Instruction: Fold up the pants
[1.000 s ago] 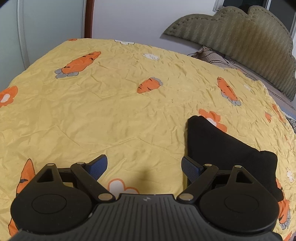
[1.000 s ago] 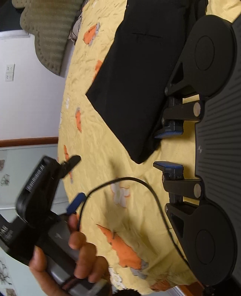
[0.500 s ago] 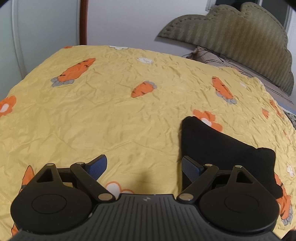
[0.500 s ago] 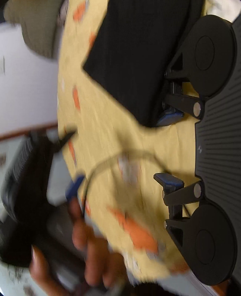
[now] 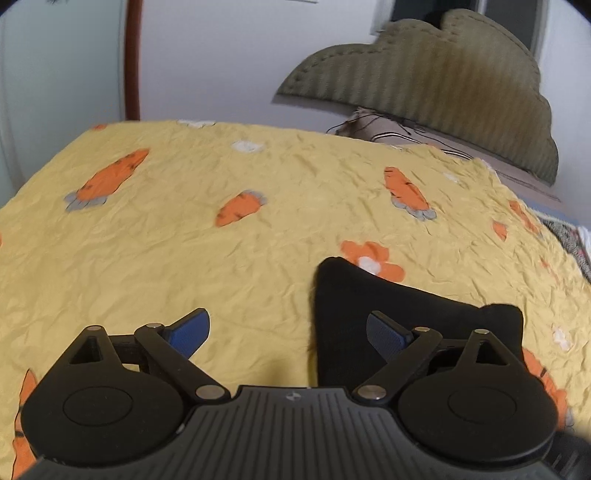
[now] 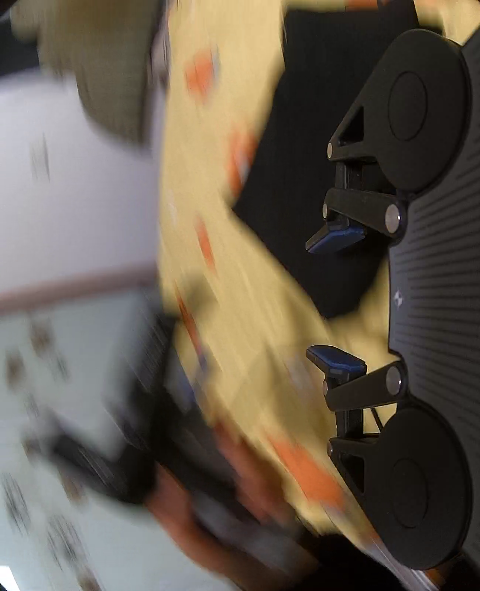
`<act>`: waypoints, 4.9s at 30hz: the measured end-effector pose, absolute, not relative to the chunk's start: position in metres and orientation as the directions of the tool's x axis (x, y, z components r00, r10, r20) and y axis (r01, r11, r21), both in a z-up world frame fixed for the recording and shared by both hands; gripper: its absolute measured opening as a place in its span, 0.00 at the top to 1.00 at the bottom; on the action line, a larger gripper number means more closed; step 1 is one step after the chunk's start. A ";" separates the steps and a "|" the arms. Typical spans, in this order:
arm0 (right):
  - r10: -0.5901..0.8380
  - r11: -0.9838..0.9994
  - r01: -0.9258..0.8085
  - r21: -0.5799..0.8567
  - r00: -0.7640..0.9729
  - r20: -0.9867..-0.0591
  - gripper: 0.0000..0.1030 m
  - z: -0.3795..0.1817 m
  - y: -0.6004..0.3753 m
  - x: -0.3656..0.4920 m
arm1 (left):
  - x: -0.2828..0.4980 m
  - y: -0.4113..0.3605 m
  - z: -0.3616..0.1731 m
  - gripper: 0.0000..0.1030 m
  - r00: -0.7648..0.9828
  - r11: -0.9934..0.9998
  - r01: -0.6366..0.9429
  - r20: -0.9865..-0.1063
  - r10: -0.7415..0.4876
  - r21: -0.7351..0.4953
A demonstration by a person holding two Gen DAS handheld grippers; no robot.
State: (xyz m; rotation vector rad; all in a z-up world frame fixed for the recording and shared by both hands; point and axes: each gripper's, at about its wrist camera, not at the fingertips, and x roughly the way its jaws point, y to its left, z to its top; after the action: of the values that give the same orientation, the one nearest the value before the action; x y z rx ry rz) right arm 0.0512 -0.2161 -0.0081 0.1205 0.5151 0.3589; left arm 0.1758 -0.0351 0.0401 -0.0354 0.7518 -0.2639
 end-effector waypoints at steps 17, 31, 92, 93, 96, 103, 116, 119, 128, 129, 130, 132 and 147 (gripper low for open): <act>0.220 0.972 -0.231 0.051 0.803 -0.554 0.45 0.015 -0.263 0.161 | 0.140 -0.105 -0.043 0.13 0.605 0.851 0.524 -0.706 -0.369 0.005; 0.413 0.911 -0.283 0.301 0.633 -0.655 0.58 -0.038 -0.226 0.294 | 0.137 -0.099 -0.044 0.12 0.603 0.842 0.540 -0.692 -0.397 -0.012; 0.139 0.896 0.131 0.424 0.824 -0.549 0.89 -0.044 -0.373 -0.005 | 0.127 -0.179 -0.016 0.10 0.571 0.841 0.534 -0.699 -0.431 -0.082; 0.108 0.903 0.145 0.404 0.834 -0.541 0.88 -0.038 -0.374 -0.005 | 0.128 -0.180 -0.016 0.10 0.572 0.843 0.533 -0.700 -0.427 -0.079; 0.061 0.938 0.124 0.323 0.859 -0.508 0.88 -0.018 -0.379 0.010 | 0.135 -0.183 -0.013 0.09 0.575 0.844 0.529 -0.694 -0.433 -0.089; 0.148 0.973 -0.005 0.229 0.776 -0.613 0.89 -0.036 -0.374 0.117 | 0.154 -0.210 -0.027 0.09 0.580 0.848 0.528 -0.715 -0.391 -0.036; 0.081 0.988 0.022 0.151 0.763 -0.642 0.86 -0.044 -0.361 0.113 | 0.152 -0.214 -0.041 0.06 0.556 0.859 0.510 -0.743 -0.373 -0.050; 0.031 0.984 0.082 0.157 0.795 -0.606 0.84 -0.031 -0.358 0.099 | 0.149 -0.215 -0.037 0.06 0.573 0.864 0.502 -0.740 -0.351 -0.021; 0.031 0.988 0.072 0.136 0.772 -0.634 0.84 -0.040 -0.341 0.074 | 0.138 -0.202 -0.034 0.05 0.587 0.888 0.459 -0.752 -0.300 0.004; 0.041 0.983 0.080 0.163 0.777 -0.628 0.84 -0.040 -0.344 0.072 | 0.138 -0.200 -0.033 0.05 0.580 0.888 0.459 -0.755 -0.305 -0.006; 0.044 0.979 0.092 0.184 0.779 -0.625 0.84 -0.039 -0.347 0.071 | 0.137 -0.197 -0.032 0.05 0.579 0.889 0.458 -0.755 -0.307 -0.011; 0.022 0.975 0.118 0.186 0.790 -0.613 0.83 -0.033 -0.347 0.065 | 0.136 -0.193 -0.030 0.06 0.584 0.895 0.447 -0.755 -0.298 -0.007; -0.006 0.982 0.125 0.144 0.776 -0.631 0.82 -0.040 -0.332 0.053 | 0.128 -0.171 -0.029 0.05 0.572 0.906 0.422 -0.772 -0.277 -0.012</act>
State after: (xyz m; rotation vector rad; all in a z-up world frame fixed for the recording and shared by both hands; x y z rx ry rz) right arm 0.0533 -0.3316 -0.0401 0.1821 0.6803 -0.0711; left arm 0.1284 -0.1714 -0.0293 0.1814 0.8707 -0.4126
